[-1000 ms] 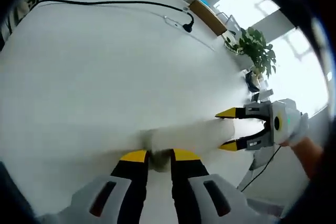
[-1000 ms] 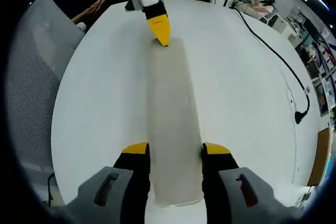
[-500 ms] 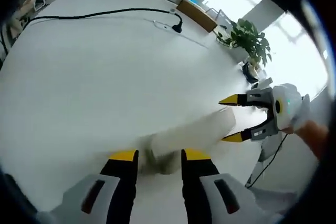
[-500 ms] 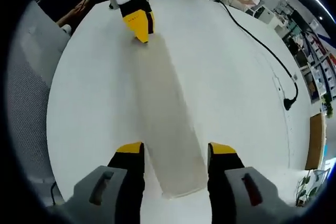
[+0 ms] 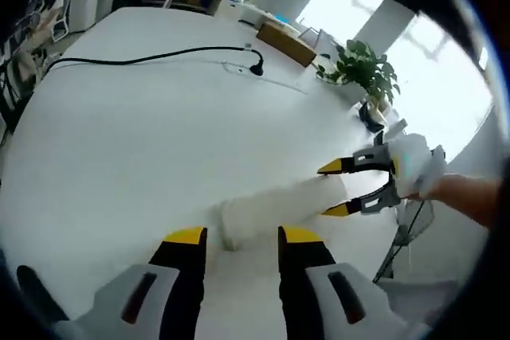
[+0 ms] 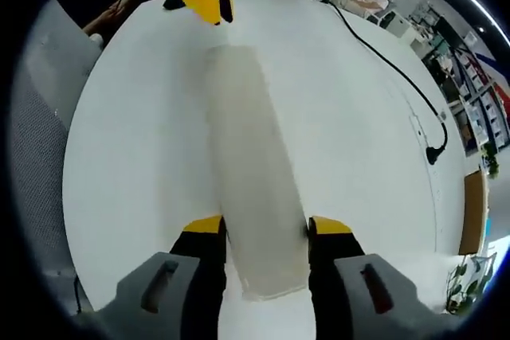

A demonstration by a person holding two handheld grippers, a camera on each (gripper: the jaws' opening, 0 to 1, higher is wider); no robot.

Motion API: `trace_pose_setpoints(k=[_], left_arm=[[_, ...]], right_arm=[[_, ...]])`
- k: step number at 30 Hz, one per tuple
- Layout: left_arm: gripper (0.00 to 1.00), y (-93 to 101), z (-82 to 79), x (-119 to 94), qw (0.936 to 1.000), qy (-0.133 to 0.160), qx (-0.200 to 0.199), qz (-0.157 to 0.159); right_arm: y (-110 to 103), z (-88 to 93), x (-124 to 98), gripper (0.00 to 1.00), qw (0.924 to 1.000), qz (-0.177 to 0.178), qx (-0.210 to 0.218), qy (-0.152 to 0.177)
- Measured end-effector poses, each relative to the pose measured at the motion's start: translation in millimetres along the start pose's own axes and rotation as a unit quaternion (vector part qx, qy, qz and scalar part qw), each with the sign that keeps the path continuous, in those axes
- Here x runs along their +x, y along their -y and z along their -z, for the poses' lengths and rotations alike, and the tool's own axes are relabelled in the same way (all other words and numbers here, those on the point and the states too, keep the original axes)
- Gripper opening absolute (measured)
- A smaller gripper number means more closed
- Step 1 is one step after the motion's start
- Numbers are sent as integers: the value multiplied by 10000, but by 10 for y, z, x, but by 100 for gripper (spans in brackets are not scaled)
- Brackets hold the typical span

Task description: Arrange the utensils inside the cutlery case until each visible utensil rests in its matching compartment.

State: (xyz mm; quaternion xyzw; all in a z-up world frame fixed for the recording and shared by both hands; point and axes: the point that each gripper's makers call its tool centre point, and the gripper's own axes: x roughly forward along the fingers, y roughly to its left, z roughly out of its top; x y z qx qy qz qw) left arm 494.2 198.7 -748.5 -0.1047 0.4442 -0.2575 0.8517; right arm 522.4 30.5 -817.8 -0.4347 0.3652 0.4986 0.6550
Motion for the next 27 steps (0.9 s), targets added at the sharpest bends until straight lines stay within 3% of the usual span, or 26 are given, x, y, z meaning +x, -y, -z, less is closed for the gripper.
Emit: trace_pose_setpoints(k=[2, 5, 7, 9, 13, 15, 19, 23, 25, 27], left_arm=[[39, 157, 1, -141, 9995, 55, 192, 255], [50, 324, -18, -513, 9973, 603, 173, 390], [51, 365, 52, -649, 9973, 602, 92, 409], [51, 451, 157, -898, 9959, 787, 172, 400], [56, 526, 363, -1134, 9957, 760, 467, 235], [59, 561, 441, -1210, 9949, 702, 708, 165], [63, 697, 587, -1391, 9940, 666, 854, 140], [67, 814, 648, -1537, 9919, 667, 1058, 230], [71, 794, 647, -1614, 9880, 747, 1348, 91], [72, 788, 668, -1693, 9875, 782, 1366, 32]], right_arm=[[-27, 6, -2, 37, 10000, -22, -71, -29], [-43, -6, -4, 37, 9998, -18, -177, 65], [-35, -12, -4, 37, 9999, 7, -89, 97], [-30, -30, 0, 37, 9998, 0, -143, 132], [-33, -24, -10, 37, 9997, -31, -236, 70], [-34, -35, -33, 37, 9999, -19, -88, 106], [17, -5, -158, 40, 9995, 279, 47, 101], [12, -78, -471, 47, 9941, 625, 703, 539], [30, -109, -681, 48, 9861, 906, 1087, 870], [-22, -112, -891, 46, 9752, 1070, 1548, 1168]])
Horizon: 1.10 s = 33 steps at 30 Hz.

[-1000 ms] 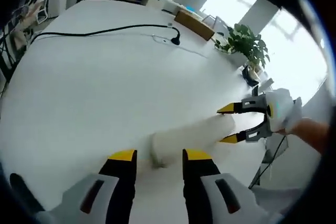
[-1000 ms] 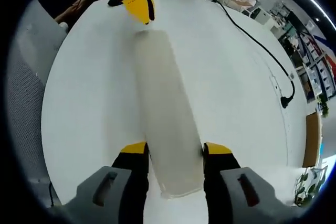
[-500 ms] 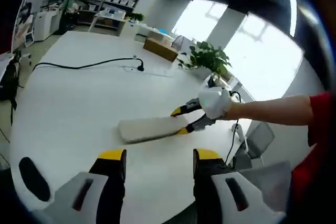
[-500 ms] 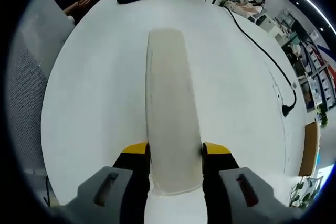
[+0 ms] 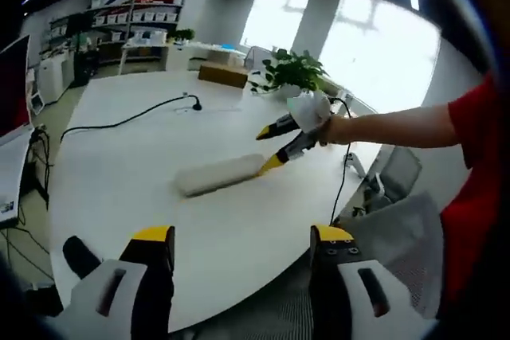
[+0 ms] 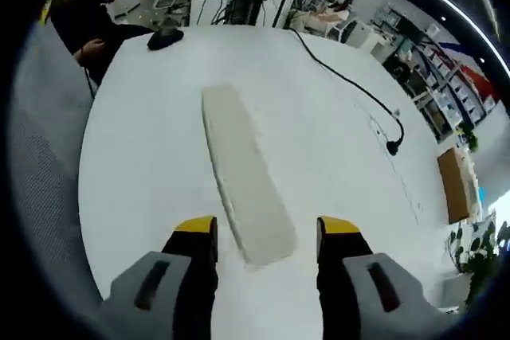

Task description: Arrange the utensils inside the cutlery case until each visible utensil rests in its matching compartment.

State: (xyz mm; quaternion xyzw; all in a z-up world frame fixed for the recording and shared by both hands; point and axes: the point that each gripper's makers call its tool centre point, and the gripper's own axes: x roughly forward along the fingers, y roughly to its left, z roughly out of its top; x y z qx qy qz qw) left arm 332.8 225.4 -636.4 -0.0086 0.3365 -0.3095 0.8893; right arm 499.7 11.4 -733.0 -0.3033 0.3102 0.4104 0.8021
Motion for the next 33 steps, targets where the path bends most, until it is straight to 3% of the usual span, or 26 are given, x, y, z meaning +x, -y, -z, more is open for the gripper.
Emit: trace_pose_setpoints(k=[3, 6, 9, 12, 17, 20, 21, 23, 24, 27, 33], left_arm=[[73, -21, -51, -155, 9994, 328, -104, -45], [80, -73, -127, -298, 9977, 634, -184, -179], [87, -125, -194, -422, 9955, 854, -231, -342], [94, -112, -272, -529, 9934, 1064, -91, -425], [100, -11, -372, -706, 9895, 1348, 29, -518], [100, 65, -390, -774, 9879, 1451, 96, -532], [100, 92, -386, -794, 9871, 1492, 107, -576], [100, 127, -357, -792, 9871, 1492, 30, -581], [100, 151, -344, -790, 9872, 1490, 12, -570], [100, 211, -327, -784, 9870, 1479, 232, -585], [100, 183, -304, -822, 9879, 1410, 289, -572]], right_arm=[[-46, 12, -290, 49, 9964, 234, 788, 198], [-92, -46, -697, 50, 9819, 529, 1609, 843], [-116, -21, -1026, 49, 9762, 844, 1708, 1035], [-209, -107, -1520, 52, 9582, 1144, 2136, 1520], [-422, -393, -2276, 61, 9396, 1641, 1938, 2295], [-532, -423, -2527, 65, 9336, 1789, 1861, 2485], [-642, -437, -2701, 67, 9259, 1844, 1956, 2654], [-766, -450, -2834, 71, 9141, 1824, 2189, 2884], [-827, -451, -2862, 75, 9117, 1774, 2243, 2949], [-989, -371, -2845, 78, 9185, 1854, 2131, 2768], [-992, -219, -2757, 73, 9224, 2137, 2130, 2413]])
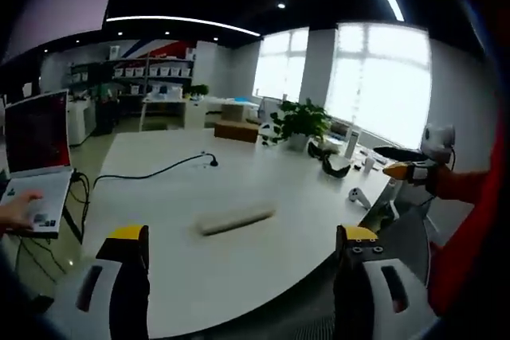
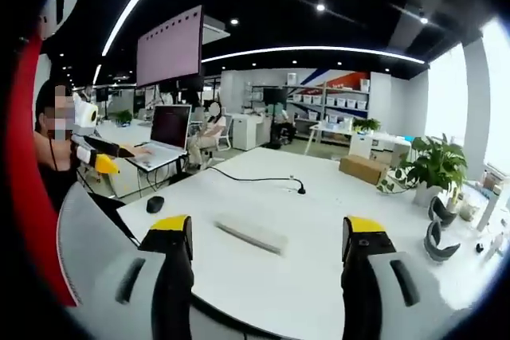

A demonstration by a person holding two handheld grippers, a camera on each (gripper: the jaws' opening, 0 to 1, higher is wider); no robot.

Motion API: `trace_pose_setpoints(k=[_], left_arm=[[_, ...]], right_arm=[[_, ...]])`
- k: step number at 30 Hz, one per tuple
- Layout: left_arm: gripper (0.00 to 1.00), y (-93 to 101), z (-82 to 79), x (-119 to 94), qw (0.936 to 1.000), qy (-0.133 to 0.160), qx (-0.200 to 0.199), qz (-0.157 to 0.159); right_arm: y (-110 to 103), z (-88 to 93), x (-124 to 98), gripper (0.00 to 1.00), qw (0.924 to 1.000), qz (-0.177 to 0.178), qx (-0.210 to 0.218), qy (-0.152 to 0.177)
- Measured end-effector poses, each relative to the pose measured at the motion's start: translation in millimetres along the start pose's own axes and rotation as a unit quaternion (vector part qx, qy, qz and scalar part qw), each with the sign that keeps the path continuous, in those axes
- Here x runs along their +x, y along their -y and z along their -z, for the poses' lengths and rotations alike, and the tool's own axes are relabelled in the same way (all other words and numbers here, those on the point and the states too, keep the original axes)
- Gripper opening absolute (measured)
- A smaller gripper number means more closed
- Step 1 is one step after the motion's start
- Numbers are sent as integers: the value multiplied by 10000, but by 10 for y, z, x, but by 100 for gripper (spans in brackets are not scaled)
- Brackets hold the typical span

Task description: Arrange the utensils inside the cutlery case until each visible utensil rests in its matching compartment.

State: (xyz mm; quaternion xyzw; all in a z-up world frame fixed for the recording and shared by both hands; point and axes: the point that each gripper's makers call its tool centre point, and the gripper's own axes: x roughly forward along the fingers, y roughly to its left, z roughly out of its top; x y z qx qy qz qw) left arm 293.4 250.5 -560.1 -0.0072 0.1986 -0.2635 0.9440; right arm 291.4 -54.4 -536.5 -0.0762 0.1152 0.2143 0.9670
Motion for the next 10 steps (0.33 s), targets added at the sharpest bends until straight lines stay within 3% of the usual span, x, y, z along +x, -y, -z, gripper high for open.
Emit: trace_pose_setpoints(k=[10], left_arm=[[100, -85, 25, -114, 9998, 76, -118, -113]], right_arm=[[7, 6, -63, 70, 9999, 97, 79, 75]])
